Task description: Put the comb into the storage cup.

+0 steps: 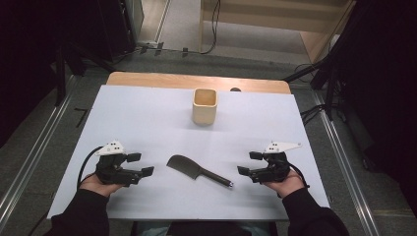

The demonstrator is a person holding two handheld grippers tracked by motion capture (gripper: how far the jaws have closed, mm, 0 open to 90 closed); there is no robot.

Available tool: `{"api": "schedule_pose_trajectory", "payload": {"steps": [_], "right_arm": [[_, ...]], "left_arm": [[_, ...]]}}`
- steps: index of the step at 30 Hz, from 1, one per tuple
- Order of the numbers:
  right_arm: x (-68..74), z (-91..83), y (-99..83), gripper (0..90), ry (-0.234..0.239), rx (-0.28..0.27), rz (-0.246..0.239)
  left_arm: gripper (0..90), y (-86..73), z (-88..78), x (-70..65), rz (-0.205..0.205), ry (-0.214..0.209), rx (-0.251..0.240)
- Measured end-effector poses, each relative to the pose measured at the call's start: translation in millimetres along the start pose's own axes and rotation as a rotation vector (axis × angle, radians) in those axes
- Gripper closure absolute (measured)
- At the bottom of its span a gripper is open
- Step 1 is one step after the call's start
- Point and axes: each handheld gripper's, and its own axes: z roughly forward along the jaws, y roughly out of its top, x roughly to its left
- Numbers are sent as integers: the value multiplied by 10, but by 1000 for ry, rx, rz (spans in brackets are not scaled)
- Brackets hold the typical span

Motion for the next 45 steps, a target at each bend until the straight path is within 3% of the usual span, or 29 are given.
{"api": "schedule_pose_trajectory", "payload": {"steps": [45], "right_arm": [[352,359,438,176,103,-32,-106]], "left_arm": [[220,1,0,3,0,-3,-3]]}}
